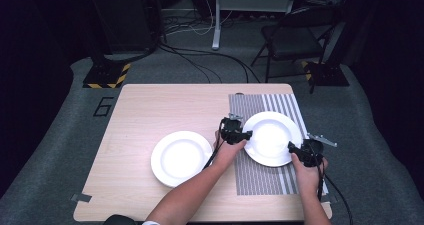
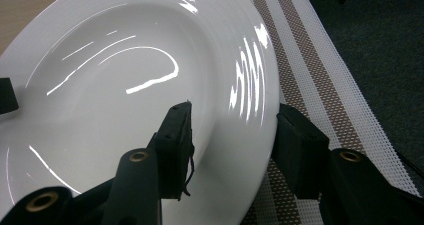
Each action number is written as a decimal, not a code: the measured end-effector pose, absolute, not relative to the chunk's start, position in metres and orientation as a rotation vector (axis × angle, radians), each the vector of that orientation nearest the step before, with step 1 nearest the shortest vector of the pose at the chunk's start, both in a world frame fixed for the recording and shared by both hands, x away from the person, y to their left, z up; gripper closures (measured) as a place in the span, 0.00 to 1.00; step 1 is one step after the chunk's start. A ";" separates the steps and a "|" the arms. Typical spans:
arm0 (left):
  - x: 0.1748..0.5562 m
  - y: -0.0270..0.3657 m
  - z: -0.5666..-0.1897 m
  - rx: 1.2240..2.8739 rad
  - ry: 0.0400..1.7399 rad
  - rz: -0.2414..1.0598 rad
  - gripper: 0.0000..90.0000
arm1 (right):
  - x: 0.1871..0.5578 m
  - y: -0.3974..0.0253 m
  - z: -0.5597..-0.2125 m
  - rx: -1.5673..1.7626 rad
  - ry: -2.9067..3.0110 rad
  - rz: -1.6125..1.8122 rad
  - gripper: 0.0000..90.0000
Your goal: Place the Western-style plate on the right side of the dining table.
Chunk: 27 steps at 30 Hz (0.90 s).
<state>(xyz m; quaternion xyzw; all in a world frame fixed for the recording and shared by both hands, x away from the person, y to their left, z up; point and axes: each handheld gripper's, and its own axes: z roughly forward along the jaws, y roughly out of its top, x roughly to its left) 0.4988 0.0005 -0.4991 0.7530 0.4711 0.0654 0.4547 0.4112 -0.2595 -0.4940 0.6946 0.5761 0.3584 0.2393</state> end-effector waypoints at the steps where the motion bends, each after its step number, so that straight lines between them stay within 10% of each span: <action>1: 0.500 0.000 -0.500 1.858 1.160 0.159 0.64 | 0.412 -0.260 -0.494 1.897 1.582 0.980 0.58; 27: 0.503 -0.006 -0.508 1.890 1.157 0.153 0.64 | 0.419 -0.264 -0.505 1.900 1.595 0.932 0.58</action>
